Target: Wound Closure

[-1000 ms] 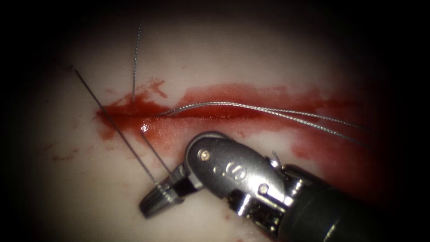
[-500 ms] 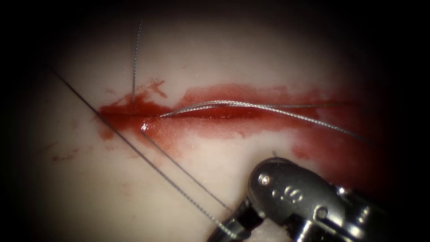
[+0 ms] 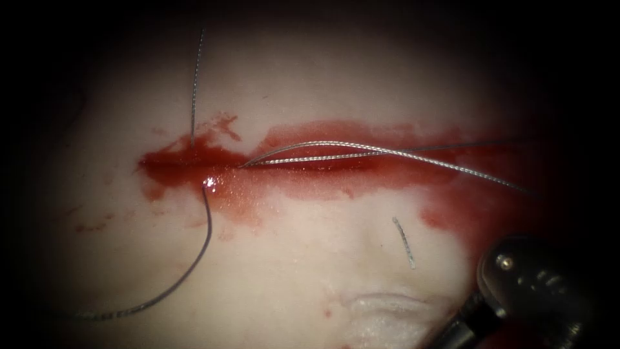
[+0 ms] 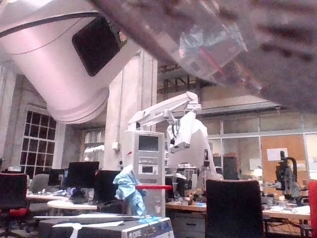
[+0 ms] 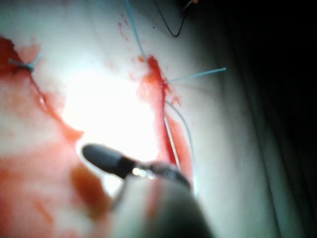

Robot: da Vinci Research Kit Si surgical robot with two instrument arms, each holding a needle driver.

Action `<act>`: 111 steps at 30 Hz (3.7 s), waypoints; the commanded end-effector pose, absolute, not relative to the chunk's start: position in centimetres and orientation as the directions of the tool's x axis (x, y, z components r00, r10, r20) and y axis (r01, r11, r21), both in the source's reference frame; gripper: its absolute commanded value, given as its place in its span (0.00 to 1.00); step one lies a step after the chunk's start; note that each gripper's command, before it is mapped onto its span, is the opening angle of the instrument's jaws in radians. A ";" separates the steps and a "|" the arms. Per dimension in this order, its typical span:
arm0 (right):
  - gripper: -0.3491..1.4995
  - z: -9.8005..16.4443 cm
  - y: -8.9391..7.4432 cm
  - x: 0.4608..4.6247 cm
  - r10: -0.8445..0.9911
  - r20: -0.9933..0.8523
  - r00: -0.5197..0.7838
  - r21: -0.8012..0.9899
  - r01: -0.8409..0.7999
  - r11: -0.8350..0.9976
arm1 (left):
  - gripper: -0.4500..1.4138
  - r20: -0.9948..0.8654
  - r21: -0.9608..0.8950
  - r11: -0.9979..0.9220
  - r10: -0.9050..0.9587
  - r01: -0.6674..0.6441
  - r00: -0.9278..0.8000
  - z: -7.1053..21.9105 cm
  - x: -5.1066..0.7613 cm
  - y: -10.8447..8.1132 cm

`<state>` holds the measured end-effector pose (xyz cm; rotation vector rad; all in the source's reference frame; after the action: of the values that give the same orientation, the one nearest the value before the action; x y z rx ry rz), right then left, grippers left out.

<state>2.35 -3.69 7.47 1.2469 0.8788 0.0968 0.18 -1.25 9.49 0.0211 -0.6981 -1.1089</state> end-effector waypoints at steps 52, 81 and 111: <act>0.00 8.3 -3.0 4.43 -0.220 -0.907 0.360 -0.130 0.257 0.958 | 0.00 0.197 0.892 0.231 -0.972 0.389 0.125 9.0 -0.39 -1.9; 0.00 7.6 -3.7 2.19 0.322 -0.400 0.858 0.846 0.210 0.491 | 0.00 0.197 0.889 0.226 -0.974 0.397 0.112 9.0 -0.32 -1.9; 0.58 7.0 -2.7 3.59 0.835 -0.259 0.486 0.807 -0.366 0.464 | 0.00 0.200 0.889 0.228 -0.973 0.398 0.112 9.0 -0.37 -1.9</act>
<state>3.46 -2.74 6.97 0.7695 0.7079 0.8235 -0.32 -2.04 9.05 0.7792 -0.9404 -1.1730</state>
